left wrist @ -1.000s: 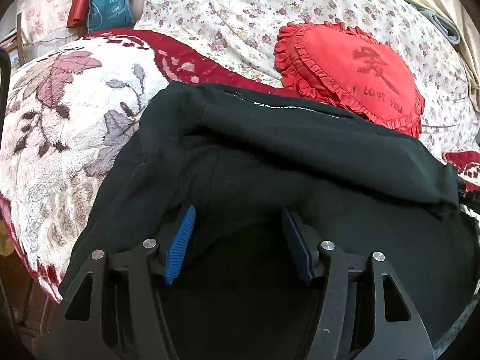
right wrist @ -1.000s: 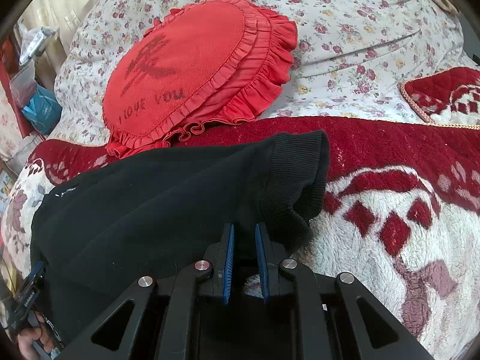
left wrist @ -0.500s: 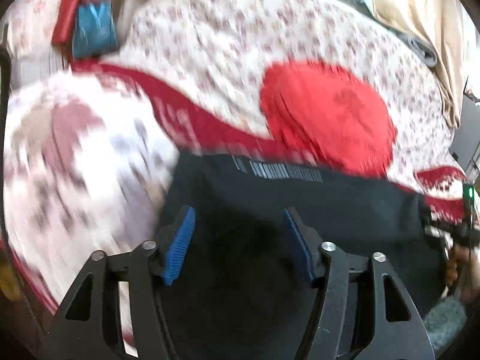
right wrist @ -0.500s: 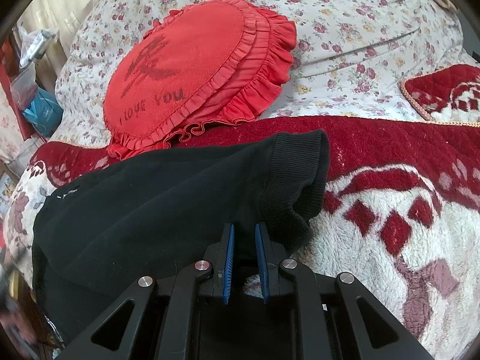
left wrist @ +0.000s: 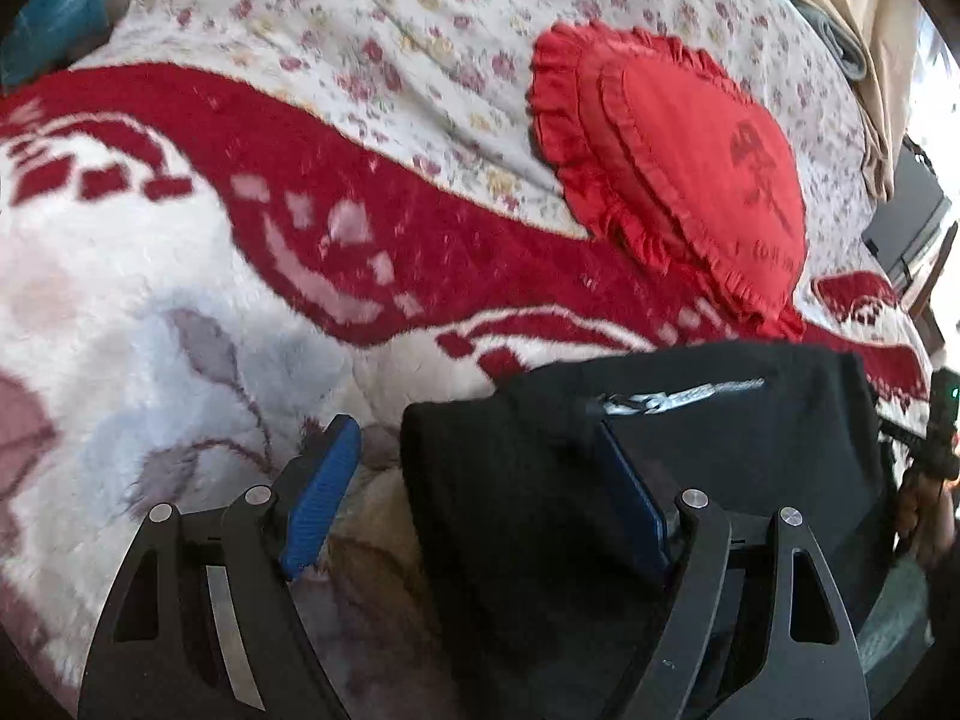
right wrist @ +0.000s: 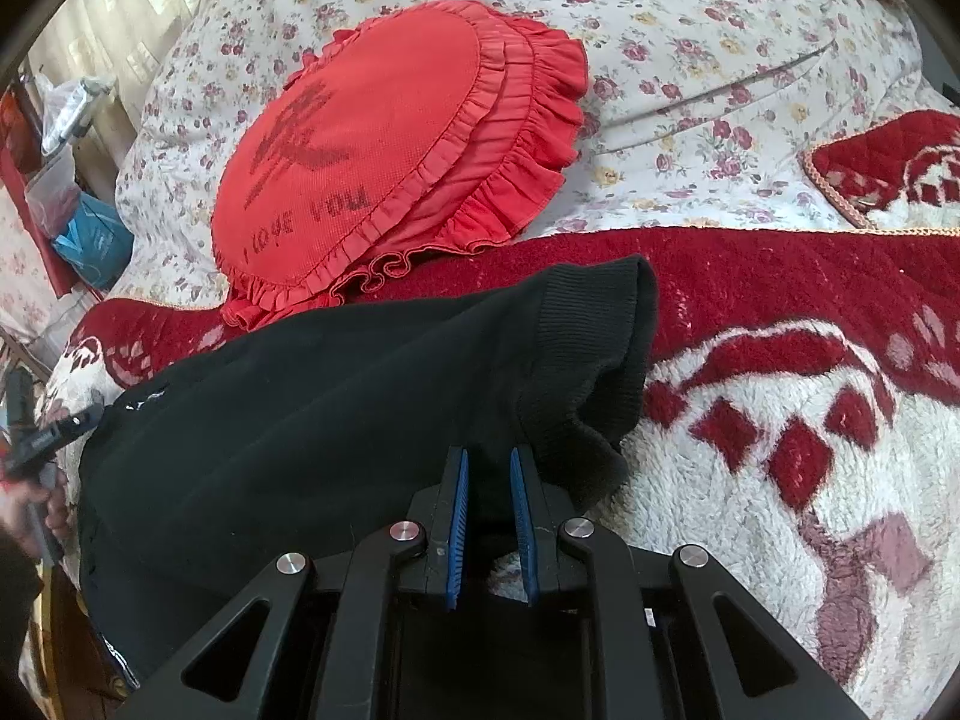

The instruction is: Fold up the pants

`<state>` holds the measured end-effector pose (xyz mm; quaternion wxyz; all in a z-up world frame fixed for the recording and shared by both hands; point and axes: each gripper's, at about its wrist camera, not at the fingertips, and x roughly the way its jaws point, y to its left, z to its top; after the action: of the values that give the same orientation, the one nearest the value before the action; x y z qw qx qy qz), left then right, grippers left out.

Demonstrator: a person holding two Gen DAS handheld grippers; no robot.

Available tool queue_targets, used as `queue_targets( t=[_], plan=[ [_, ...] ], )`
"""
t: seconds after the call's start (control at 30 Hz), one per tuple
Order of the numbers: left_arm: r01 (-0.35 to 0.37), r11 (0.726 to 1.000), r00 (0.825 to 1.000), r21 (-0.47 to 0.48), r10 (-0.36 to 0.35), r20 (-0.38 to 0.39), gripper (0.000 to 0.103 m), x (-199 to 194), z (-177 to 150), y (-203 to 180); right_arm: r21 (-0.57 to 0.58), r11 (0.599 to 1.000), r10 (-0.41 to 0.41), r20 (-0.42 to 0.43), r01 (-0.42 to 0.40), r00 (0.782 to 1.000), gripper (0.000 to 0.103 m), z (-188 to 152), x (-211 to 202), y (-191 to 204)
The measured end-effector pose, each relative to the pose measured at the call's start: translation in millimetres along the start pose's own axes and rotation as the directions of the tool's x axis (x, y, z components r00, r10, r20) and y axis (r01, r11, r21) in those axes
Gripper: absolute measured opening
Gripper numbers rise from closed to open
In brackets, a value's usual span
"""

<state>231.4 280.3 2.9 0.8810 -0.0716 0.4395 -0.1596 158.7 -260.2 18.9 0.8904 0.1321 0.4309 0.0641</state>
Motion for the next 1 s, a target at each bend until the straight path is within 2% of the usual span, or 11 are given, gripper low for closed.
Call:
queue_targets(
  t=[0.07,0.2,0.27,0.3,0.4,0.43,0.7,0.87,1.0],
  plan=[
    [0.012,1.000,1.000,-0.022,-0.012,0.005,0.078,6.6,-0.9,7.0,0.000,1.000,-0.001,0.001,0.001,1.000,0.013,0.1,0.1,0.0],
    [0.084,0.995,0.996,-0.058,-0.083,0.035,0.075,11.3,3.8,9.4,0.000,1.000,0.000,0.000,0.000,1.000,0.013,-0.2,0.2,0.2],
    [0.122,0.989,0.992,-0.082,-0.122,0.016,0.055,15.1,7.7,8.5,0.000,1.000,-0.001,0.000,0.001,1.000,0.013,-0.3,0.2,0.1],
    [0.116,0.990,0.993,-0.082,-0.116,0.009,0.051,15.5,9.1,6.4,-0.001,1.000,0.000,-0.001,0.000,1.000,0.013,-0.3,0.3,0.2],
    [0.102,0.993,0.995,-0.056,-0.101,0.020,0.023,5.4,9.5,-0.9,-0.001,1.000,0.000,0.000,0.000,1.000,0.013,-0.5,0.5,0.7],
    [0.093,0.995,0.995,-0.038,-0.091,0.029,0.008,-1.0,9.9,-4.7,-0.002,1.000,-0.001,0.000,0.001,1.000,0.013,-0.5,0.6,0.7],
    [0.077,0.995,0.991,0.069,-0.084,0.103,0.006,-60.5,10.7,-43.7,0.034,0.999,0.037,0.026,-0.037,0.999,0.013,1.4,-5.4,-6.2],
    [0.076,0.992,0.984,0.099,-0.091,0.156,0.006,-100.1,7.8,-69.6,0.074,0.996,0.038,0.144,-0.049,0.989,0.018,14.1,-47.3,-19.5],
    [0.027,0.989,0.982,0.142,-0.053,0.180,0.006,-122.9,-0.9,-93.6,0.084,0.993,0.069,0.154,-0.083,0.986,0.026,41.1,-76.9,-50.1]
  ],
)
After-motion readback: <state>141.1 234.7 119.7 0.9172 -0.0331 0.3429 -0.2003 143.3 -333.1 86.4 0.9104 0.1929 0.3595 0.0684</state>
